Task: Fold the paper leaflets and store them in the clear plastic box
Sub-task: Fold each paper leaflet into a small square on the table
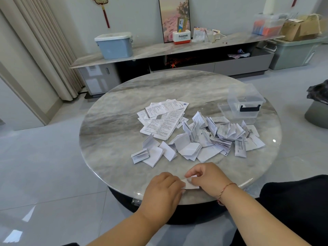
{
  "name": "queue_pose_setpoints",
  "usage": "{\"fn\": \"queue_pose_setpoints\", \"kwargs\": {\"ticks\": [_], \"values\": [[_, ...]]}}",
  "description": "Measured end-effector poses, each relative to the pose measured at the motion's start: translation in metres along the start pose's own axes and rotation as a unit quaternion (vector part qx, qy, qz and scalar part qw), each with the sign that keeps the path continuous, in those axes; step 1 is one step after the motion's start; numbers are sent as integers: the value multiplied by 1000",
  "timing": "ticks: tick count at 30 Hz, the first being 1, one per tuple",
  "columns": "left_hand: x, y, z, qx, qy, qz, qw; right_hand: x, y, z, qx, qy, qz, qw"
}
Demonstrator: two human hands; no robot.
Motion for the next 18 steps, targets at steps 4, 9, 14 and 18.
{"fn": "queue_pose_setpoints", "kwargs": {"ticks": [4, 9, 14, 18], "values": [[2, 3, 1, 46, -29, 17, 998, -6, 2, -6, 77, -24, -6, 997], [19, 19, 7, -15, 127, 5, 992, -10, 4, -18, -68, 143, 71, 985], [23, 34, 2, -111, 251, 34, 961, -11, 2, -24, -75, 155, 94, 981], [25, 45, -6, -107, 276, 28, 955, -8, 1, -26, -84, 153, 104, 979]]}}
Point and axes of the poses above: each hand's wrist, its own x-axis towards the middle knuckle, its own y-axis out of the back of the hand, z = x × y, the point moved 1 cm from there along x, towards the middle knuckle, and after that the axes turned 5 degrees about -x, right-handed, at the moved point
